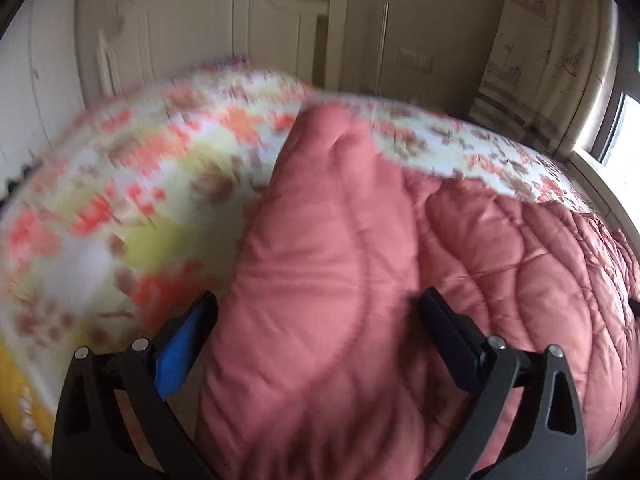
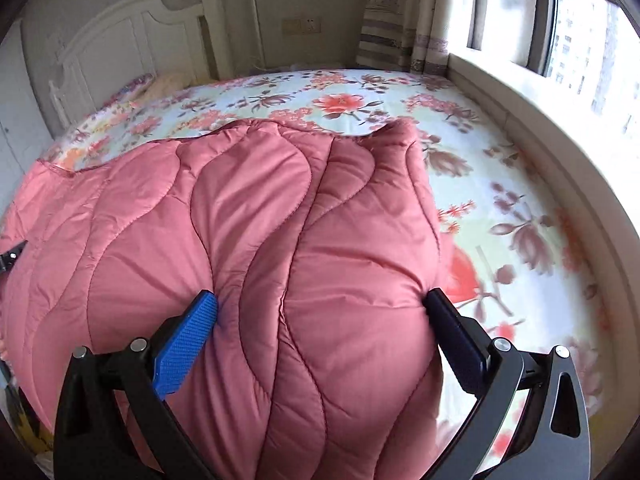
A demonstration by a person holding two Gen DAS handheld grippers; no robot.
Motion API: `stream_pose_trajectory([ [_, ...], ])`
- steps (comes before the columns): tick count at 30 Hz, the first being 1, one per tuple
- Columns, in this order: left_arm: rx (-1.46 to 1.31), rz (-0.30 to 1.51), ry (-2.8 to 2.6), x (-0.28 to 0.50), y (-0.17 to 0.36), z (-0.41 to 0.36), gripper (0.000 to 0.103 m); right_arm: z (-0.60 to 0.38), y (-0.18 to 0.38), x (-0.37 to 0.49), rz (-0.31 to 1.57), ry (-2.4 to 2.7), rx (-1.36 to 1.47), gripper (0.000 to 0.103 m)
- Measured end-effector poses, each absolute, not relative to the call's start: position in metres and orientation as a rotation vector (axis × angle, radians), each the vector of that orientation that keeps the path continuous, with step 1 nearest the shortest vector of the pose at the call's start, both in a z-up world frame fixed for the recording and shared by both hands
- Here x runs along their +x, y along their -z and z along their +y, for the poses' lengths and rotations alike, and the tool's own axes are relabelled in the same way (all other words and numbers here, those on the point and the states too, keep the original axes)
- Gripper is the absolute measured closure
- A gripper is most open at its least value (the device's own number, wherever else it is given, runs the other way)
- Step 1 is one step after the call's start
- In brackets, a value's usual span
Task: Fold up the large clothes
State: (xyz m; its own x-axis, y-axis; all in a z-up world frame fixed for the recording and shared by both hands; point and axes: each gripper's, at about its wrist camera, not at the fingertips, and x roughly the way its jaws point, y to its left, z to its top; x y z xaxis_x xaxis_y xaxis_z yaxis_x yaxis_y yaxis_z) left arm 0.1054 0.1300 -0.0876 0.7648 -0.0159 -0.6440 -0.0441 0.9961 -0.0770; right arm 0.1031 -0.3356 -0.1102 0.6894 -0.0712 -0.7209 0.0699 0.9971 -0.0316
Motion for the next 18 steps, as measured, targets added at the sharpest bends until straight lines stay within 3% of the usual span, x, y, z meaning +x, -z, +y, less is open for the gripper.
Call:
stream_pose_trajectory([
  [6,0.067,0.537,0.131,0.047,0.055,0.057,0.002,-0.278,0.073,0.056,0.665,-0.069,-0.082,0.004],
  [11,0.221,0.650,0.210,0.052,0.103,0.000,0.002,-0.213,0.102,0.045,0.736,-0.221,-0.319,0.005],
  [13,0.224,0.609,0.202,0.050,0.114,-0.001,0.002,-0.203,0.130,0.051,0.738,-0.199,-0.374,0.004],
  [18,0.166,0.632,0.223,0.047,0.101,0.018,0.002,-0.220,0.122,0.057,0.769,-0.243,-0.285,0.005],
])
